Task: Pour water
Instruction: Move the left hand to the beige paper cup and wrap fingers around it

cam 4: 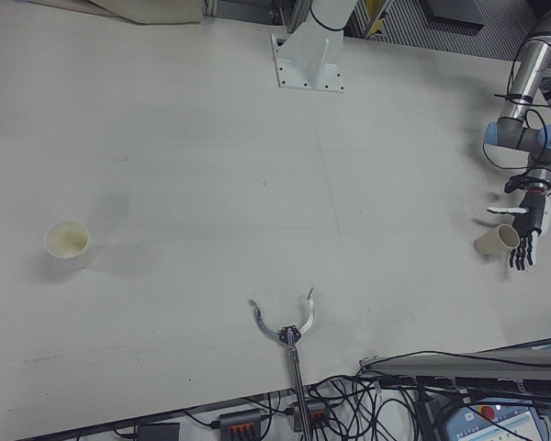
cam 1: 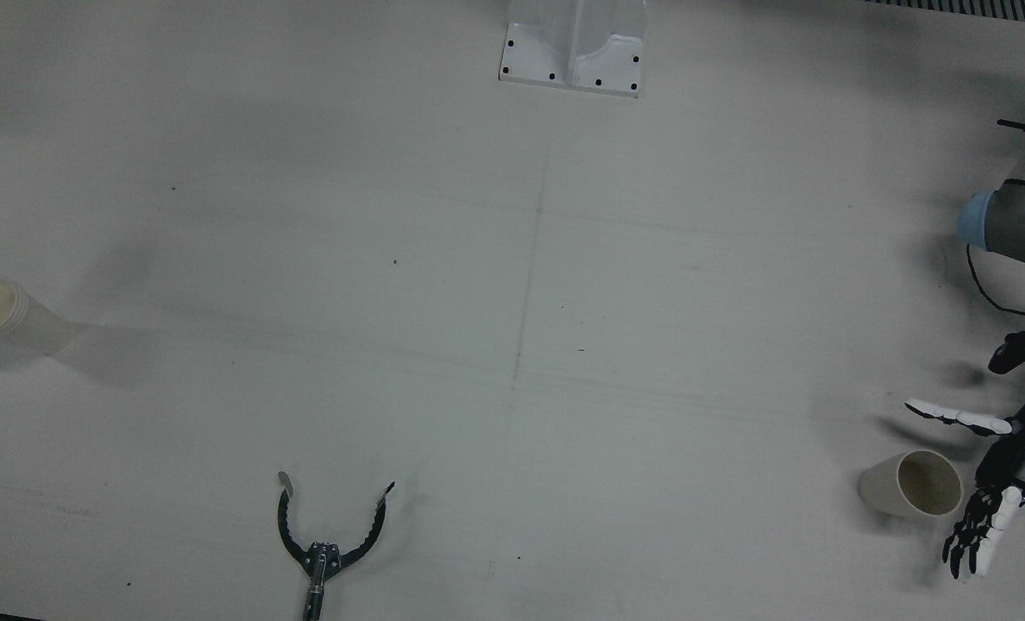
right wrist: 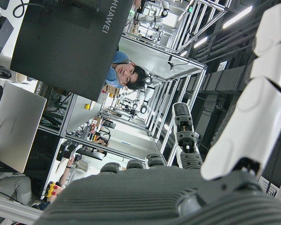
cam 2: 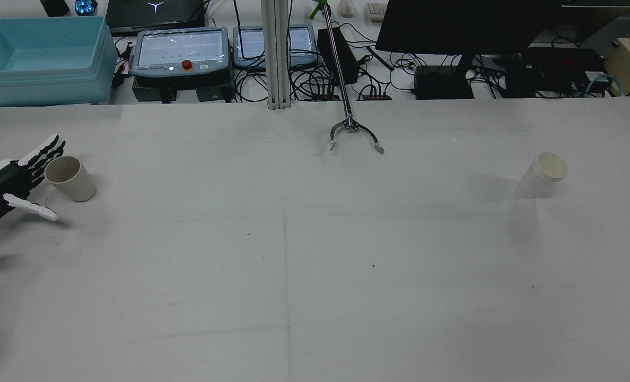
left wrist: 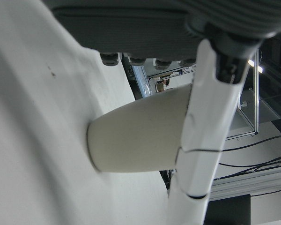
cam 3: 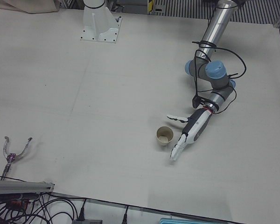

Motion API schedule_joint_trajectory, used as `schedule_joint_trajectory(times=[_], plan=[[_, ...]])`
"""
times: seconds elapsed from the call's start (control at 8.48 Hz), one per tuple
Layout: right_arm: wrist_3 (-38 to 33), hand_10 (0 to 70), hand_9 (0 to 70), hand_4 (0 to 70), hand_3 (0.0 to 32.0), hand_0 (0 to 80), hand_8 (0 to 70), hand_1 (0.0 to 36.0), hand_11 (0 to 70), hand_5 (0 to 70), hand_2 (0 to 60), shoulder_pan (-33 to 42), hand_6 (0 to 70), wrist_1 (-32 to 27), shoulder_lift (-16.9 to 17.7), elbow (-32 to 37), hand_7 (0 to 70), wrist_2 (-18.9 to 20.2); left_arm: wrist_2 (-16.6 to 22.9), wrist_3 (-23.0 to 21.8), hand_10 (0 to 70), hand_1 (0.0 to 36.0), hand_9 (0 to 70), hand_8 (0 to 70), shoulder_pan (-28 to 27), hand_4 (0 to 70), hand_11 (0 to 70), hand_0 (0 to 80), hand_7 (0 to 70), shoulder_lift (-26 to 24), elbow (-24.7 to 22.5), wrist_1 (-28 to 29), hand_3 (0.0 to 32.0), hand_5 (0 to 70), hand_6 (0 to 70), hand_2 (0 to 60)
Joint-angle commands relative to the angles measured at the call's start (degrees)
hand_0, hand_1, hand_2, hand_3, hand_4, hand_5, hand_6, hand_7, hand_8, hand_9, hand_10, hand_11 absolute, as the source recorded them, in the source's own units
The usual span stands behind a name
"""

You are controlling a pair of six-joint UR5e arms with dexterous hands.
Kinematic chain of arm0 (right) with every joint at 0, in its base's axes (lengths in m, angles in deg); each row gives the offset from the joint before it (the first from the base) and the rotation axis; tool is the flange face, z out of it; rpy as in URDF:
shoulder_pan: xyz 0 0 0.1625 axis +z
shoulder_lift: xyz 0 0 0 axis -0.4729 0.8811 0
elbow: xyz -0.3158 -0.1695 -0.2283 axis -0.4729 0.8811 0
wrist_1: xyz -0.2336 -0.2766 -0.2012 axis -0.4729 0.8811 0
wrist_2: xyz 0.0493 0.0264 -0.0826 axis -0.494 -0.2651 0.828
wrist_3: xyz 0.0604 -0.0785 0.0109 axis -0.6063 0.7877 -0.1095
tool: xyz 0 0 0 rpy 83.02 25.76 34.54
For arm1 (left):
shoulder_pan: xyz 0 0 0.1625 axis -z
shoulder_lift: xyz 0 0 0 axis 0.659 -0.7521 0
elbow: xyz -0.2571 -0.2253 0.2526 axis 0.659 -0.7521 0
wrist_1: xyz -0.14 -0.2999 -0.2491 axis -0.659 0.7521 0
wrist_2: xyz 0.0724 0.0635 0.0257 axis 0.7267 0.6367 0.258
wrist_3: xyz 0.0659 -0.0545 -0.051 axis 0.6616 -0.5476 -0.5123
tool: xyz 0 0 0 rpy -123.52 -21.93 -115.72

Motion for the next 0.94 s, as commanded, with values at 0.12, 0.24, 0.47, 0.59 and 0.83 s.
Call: schedule_joint_trajectory(times=[0.12, 0.24, 0.47, 0.59, 0.83], plan=[[0.1, 0.0, 0.0, 15.6, 0.0, 45.6, 0.0, 11.9, 0.0, 13.0, 13.8, 0.1, 2.9, -0.1, 0.0, 0.0, 6.0, 0.0, -0.1, 0.2, 0.0, 31.4, 0.0, 0.0, -0.1, 0.0, 3.1, 73.8, 2.8, -2.0, 0.4, -0.6, 5.2, 0.0, 0.0, 0.0], [0.1, 0.0, 0.0, 15.5, 0.0, 45.6, 0.0, 11.9, 0.0, 12.8, 13.7, 0.0, 2.8, -0.1, 0.0, 0.0, 5.9, 0.0, -0.1, 0.2, 0.0, 31.5, 0.0, 0.0, -0.1, 0.0, 3.3, 73.8, 2.9, -2.2, 0.4, -0.7, 5.2, 0.0, 0.0, 0.0], [0.2, 0.0, 0.0, 16.2, 0.0, 45.6, 0.0, 11.8, 0.0, 12.9, 13.9, -0.1, 3.1, 0.0, 0.0, 0.2, 6.1, 0.0, -0.1, 0.2, 0.0, 31.4, 0.0, 0.0, -0.1, 0.0, 3.4, 72.6, 3.1, -4.8, 1.2, -2.0, 5.2, 0.2, 0.0, 0.0], [0.2, 0.0, 0.0, 16.0, 0.0, 45.5, 0.0, 11.7, 0.0, 12.9, 14.0, -0.1, 3.1, -0.1, 0.0, 0.3, 6.3, 0.0, -0.1, 0.2, 0.0, 31.3, 0.0, 0.0, -0.1, 0.0, 3.3, 72.4, 3.2, -5.4, 1.6, -2.4, 5.2, 0.1, 0.0, 0.0], [0.4, 0.0, 0.0, 15.7, 0.0, 45.5, 0.0, 11.6, 0.0, 12.5, 14.0, -0.2, 3.1, -0.1, -0.1, 0.7, 6.2, -0.2, -0.1, 0.3, 0.0, 31.3, 0.0, 0.0, -0.2, 0.0, 3.3, 72.0, 3.3, -5.5, 1.8, -2.5, 5.0, 0.3, 0.0, 0.0]])
